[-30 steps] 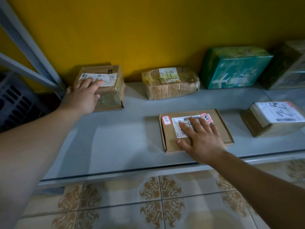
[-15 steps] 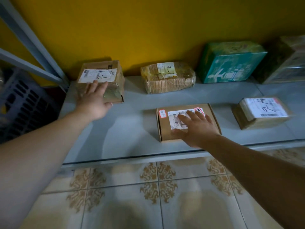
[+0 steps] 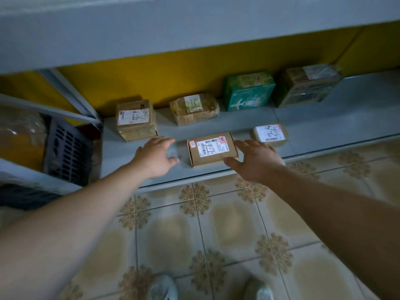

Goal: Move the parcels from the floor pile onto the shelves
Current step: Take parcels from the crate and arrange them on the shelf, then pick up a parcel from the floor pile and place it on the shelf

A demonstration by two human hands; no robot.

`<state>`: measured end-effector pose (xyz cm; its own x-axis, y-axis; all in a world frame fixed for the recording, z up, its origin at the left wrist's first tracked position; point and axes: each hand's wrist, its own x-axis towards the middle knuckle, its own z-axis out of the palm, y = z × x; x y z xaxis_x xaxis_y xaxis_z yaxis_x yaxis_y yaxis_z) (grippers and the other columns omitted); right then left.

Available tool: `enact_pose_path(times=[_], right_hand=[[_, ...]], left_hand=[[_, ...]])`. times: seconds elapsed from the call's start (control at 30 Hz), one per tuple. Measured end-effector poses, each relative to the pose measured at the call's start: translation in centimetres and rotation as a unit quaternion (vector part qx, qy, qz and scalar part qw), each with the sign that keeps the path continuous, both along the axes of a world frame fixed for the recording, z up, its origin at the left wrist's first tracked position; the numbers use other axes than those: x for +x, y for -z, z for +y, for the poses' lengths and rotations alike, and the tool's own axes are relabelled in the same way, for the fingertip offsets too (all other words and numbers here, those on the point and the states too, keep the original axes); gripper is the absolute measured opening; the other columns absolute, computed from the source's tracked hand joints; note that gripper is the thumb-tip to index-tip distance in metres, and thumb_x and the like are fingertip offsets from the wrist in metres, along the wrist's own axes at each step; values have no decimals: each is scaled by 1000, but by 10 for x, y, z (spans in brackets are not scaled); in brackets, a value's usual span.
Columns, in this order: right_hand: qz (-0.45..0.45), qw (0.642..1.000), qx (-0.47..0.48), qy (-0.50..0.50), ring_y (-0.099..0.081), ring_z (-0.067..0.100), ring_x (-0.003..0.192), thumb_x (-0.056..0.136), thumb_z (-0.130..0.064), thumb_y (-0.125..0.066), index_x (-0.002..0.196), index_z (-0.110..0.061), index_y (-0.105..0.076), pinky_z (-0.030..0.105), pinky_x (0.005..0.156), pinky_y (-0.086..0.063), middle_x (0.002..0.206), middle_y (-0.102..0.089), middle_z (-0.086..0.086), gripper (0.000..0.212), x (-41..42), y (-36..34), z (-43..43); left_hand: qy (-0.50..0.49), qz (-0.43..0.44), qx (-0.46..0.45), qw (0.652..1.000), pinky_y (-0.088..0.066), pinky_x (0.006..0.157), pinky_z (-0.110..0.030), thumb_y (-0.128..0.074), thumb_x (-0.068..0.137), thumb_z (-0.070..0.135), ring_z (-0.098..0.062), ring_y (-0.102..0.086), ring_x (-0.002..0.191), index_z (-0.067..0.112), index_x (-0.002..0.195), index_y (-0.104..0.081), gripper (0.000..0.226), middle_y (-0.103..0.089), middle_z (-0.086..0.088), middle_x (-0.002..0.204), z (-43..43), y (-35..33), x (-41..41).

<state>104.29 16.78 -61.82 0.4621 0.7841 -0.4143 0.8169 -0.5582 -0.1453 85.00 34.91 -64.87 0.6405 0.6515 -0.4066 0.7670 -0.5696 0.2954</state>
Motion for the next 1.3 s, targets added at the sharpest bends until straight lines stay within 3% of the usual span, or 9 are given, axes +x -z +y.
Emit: enact_pose_path(times=[0.33, 0.53, 0.67, 0.73, 0.87, 1.03, 1.3], right_hand=[[-29, 996, 32, -73, -33, 31, 142, 95, -67, -37, 154, -25, -24, 46, 114, -28, 157, -33, 8, 74, -40, -216, -63], [-25, 985, 84, -149, -40, 30, 136, 95, -63, -39, 149, -24, -34, 43, 108, -35, 151, -41, 7, 66, -117, -345, -86], [-25, 971, 110, -212, -44, 31, 133, 95, -65, -37, 149, -24, -34, 44, 105, -38, 149, -44, 8, 68, -197, -409, -100], [-25, 963, 120, -238, -44, 31, 133, 95, -66, -37, 148, -23, -35, 45, 105, -40, 149, -43, 8, 68, -244, -430, -107], [-24, 949, 138, -284, -44, 31, 134, 95, -66, -38, 153, -26, -27, 43, 105, -43, 153, -40, 8, 71, -352, -456, -125], [-38, 922, 151, -354, -49, 30, 129, 94, -69, -37, 148, -25, -36, 42, 98, -48, 146, -48, 8, 70, -487, -466, -142], [-41, 887, 151, -434, -50, 31, 125, 94, -69, -36, 147, -23, -38, 42, 97, -45, 142, -51, 9, 70, -609, -474, -116]], left_hand=[[-39, -8, 16, 999, -21, 117, -41, -53, 95, 45, -20, -15, 147, 25, 153, -22, 69, -17, -1, 161, -145, -225, -73], [-113, -44, 37, 992, -21, 118, -38, -54, 95, 43, -18, -16, 147, 26, 152, -24, 66, -21, 3, 159, -227, -360, -171], [-172, -51, 57, 982, -32, 113, -40, -57, 94, 42, -18, -31, 140, 26, 150, -29, 65, -30, 3, 155, -276, -420, -263], [-203, -57, 64, 976, -38, 108, -37, -60, 92, 40, -19, -41, 132, 25, 149, -32, 65, -36, 1, 150, -298, -438, -312], [-268, -55, 73, 959, -36, 109, -35, -61, 91, 41, -19, -40, 134, 28, 149, -33, 65, -35, 1, 152, -346, -458, -419], [-312, -49, 81, 945, -34, 111, -39, -62, 89, 45, -18, -35, 138, 32, 147, -35, 65, -37, 4, 152, -401, -469, -546], [-380, -61, 69, 920, -31, 114, -37, -59, 91, 45, -19, -30, 142, 33, 149, -29, 66, -30, 2, 157, -409, -469, -640]])
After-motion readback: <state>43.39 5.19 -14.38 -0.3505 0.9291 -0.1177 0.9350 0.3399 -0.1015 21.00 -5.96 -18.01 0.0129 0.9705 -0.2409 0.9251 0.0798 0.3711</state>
